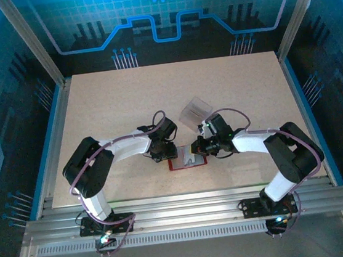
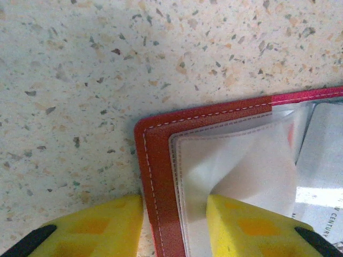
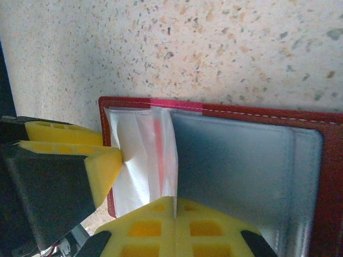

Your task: Put the credit cards into the card holder

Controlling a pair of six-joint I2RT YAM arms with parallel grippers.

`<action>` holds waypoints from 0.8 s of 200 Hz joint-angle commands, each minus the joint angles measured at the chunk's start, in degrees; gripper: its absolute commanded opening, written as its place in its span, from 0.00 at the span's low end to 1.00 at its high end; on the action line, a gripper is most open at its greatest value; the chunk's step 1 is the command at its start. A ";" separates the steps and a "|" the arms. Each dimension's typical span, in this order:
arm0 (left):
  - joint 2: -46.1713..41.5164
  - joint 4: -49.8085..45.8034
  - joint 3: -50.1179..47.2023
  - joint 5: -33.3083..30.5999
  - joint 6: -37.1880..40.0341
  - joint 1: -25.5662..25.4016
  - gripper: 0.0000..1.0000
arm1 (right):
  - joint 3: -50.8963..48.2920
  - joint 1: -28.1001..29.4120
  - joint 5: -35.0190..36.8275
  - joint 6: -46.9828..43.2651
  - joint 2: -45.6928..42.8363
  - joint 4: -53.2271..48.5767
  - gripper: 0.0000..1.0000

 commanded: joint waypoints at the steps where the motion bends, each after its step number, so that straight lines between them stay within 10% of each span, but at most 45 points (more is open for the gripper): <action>1: 2.22 0.70 -2.68 0.27 -1.18 -0.26 0.38 | -1.42 1.24 0.86 0.51 1.58 1.31 0.00; 160: 2.48 0.52 -2.68 0.52 -1.27 -0.25 0.39 | -0.38 2.26 -3.39 -6.00 1.85 -1.63 0.00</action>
